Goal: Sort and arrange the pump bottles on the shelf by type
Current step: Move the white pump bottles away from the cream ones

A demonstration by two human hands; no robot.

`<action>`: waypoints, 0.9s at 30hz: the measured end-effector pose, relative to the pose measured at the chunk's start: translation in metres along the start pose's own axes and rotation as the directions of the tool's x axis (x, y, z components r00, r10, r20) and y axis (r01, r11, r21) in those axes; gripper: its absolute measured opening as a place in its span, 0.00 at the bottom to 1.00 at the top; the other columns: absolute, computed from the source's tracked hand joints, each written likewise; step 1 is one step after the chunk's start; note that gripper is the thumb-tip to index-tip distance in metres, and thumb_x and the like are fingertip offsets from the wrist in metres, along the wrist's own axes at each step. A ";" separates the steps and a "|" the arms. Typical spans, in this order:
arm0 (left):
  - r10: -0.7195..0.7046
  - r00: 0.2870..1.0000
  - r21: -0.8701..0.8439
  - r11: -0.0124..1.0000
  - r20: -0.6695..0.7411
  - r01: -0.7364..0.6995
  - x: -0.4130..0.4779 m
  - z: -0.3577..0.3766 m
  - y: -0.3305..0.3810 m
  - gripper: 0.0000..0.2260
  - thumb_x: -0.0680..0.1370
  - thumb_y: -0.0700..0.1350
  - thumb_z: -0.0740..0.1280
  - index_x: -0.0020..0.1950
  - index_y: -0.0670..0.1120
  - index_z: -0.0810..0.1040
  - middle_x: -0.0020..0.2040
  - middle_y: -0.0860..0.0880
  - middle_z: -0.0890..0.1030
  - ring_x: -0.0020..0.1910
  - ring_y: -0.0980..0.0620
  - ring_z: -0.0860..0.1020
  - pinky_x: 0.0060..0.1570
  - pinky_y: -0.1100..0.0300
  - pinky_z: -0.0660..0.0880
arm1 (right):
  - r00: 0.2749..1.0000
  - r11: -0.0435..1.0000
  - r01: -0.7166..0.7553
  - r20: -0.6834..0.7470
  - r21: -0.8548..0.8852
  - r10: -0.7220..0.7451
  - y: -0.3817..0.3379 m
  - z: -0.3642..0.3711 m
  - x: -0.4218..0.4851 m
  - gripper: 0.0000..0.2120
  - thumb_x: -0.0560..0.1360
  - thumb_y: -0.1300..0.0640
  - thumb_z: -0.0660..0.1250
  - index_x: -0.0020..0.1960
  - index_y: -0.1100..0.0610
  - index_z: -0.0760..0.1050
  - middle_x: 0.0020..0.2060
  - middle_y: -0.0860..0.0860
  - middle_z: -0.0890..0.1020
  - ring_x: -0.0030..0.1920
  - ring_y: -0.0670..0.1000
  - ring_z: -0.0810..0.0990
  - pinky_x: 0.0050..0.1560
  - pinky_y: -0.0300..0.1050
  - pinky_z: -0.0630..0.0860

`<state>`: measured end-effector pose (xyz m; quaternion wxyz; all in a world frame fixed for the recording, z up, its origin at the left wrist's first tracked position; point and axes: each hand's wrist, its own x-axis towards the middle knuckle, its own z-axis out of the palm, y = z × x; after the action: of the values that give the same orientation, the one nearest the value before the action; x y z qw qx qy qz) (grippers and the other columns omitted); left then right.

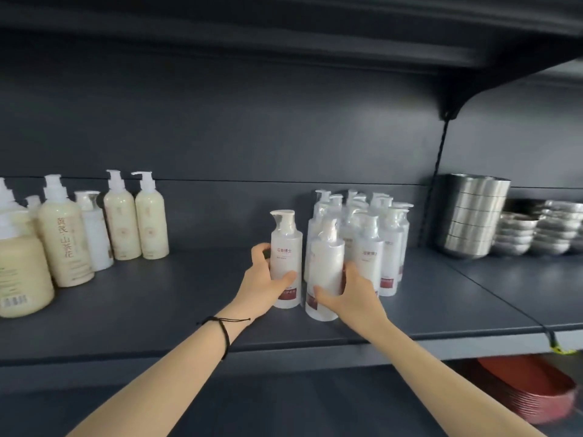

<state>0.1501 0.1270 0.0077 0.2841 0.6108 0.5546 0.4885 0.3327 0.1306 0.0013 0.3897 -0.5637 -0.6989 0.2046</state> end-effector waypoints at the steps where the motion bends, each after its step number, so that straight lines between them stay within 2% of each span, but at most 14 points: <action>1: -0.003 1.000 -0.004 1.000 -0.007 0.003 0.003 0.011 0.002 0.27 0.75 0.45 0.69 0.66 0.51 0.56 0.61 0.50 0.77 0.56 0.52 0.78 0.55 0.57 0.75 | 1.000 1.000 -0.001 0.012 0.007 0.001 0.006 -0.007 0.001 0.25 0.68 0.44 0.72 0.57 0.50 0.65 0.49 0.46 0.78 0.49 0.49 0.79 0.49 0.51 0.80; 3: -0.008 0.999 -0.003 1.000 -0.044 0.008 0.008 0.030 0.006 0.24 0.76 0.44 0.69 0.62 0.51 0.56 0.58 0.49 0.77 0.53 0.53 0.78 0.48 0.62 0.73 | 1.000 1.000 0.005 0.017 0.011 -0.005 0.015 -0.019 0.005 0.24 0.69 0.45 0.72 0.58 0.52 0.67 0.49 0.46 0.79 0.49 0.49 0.79 0.49 0.51 0.80; 6: -0.012 0.994 0.005 1.000 -0.108 0.013 0.014 0.046 0.012 0.23 0.76 0.43 0.68 0.63 0.49 0.57 0.55 0.50 0.76 0.50 0.53 0.77 0.42 0.68 0.71 | 1.000 0.999 0.008 0.026 0.044 -0.009 0.025 -0.027 0.010 0.24 0.70 0.46 0.72 0.59 0.54 0.68 0.49 0.47 0.79 0.49 0.49 0.79 0.50 0.49 0.80; 10: -0.023 0.988 0.015 1.000 -0.151 0.025 0.023 0.054 0.012 0.23 0.76 0.43 0.68 0.64 0.47 0.57 0.54 0.51 0.75 0.51 0.51 0.77 0.46 0.63 0.73 | 0.999 0.995 0.008 0.041 0.099 -0.012 0.028 -0.027 0.020 0.23 0.70 0.47 0.73 0.60 0.54 0.68 0.50 0.48 0.79 0.50 0.49 0.78 0.50 0.47 0.79; 13: -0.041 0.985 0.016 0.999 -0.165 0.044 0.031 0.058 0.012 0.24 0.76 0.43 0.68 0.65 0.48 0.57 0.52 0.52 0.74 0.51 0.51 0.77 0.46 0.63 0.73 | 0.997 0.993 0.025 0.074 0.113 -0.033 0.027 -0.025 0.028 0.24 0.70 0.47 0.73 0.60 0.55 0.68 0.49 0.46 0.77 0.49 0.48 0.77 0.46 0.41 0.76; 16: -0.043 0.989 -0.033 0.999 -0.142 0.039 0.041 0.063 0.014 0.22 0.76 0.42 0.68 0.62 0.49 0.57 0.47 0.53 0.76 0.46 0.53 0.80 0.34 0.69 0.75 | 0.994 0.992 0.038 0.098 0.117 -0.050 0.024 -0.022 0.035 0.25 0.70 0.47 0.73 0.61 0.55 0.69 0.48 0.45 0.77 0.48 0.47 0.76 0.40 0.35 0.72; 18: -0.038 0.991 -0.034 0.999 -0.128 0.034 0.048 0.065 0.012 0.21 0.77 0.44 0.66 0.63 0.50 0.57 0.47 0.53 0.76 0.43 0.56 0.79 0.30 0.70 0.74 | 0.993 0.993 0.045 0.099 0.112 -0.057 0.023 -0.016 0.041 0.25 0.70 0.48 0.73 0.62 0.54 0.68 0.48 0.44 0.75 0.48 0.45 0.75 0.40 0.33 0.71; 22: -0.055 0.994 -0.061 0.997 -0.092 0.049 0.060 0.053 -0.001 0.23 0.76 0.43 0.68 0.64 0.53 0.59 0.53 0.51 0.78 0.49 0.56 0.79 0.38 0.66 0.76 | 0.994 0.993 0.056 0.092 0.099 -0.065 0.023 -0.005 0.049 0.27 0.70 0.46 0.73 0.64 0.53 0.67 0.49 0.43 0.75 0.49 0.44 0.74 0.47 0.36 0.72; 27: -0.069 0.995 -0.054 0.996 -0.067 0.065 0.062 0.038 -0.009 0.25 0.73 0.45 0.72 0.63 0.55 0.61 0.56 0.50 0.79 0.53 0.53 0.79 0.51 0.59 0.76 | 0.991 0.989 0.053 0.112 0.138 -0.068 0.023 -0.003 0.053 0.29 0.70 0.45 0.74 0.64 0.52 0.65 0.53 0.44 0.75 0.52 0.46 0.75 0.52 0.41 0.75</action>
<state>0.1753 0.1954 0.0034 0.2967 0.5670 0.5714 0.5138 0.3466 0.1872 0.0031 0.3917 -0.5017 -0.7218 0.2717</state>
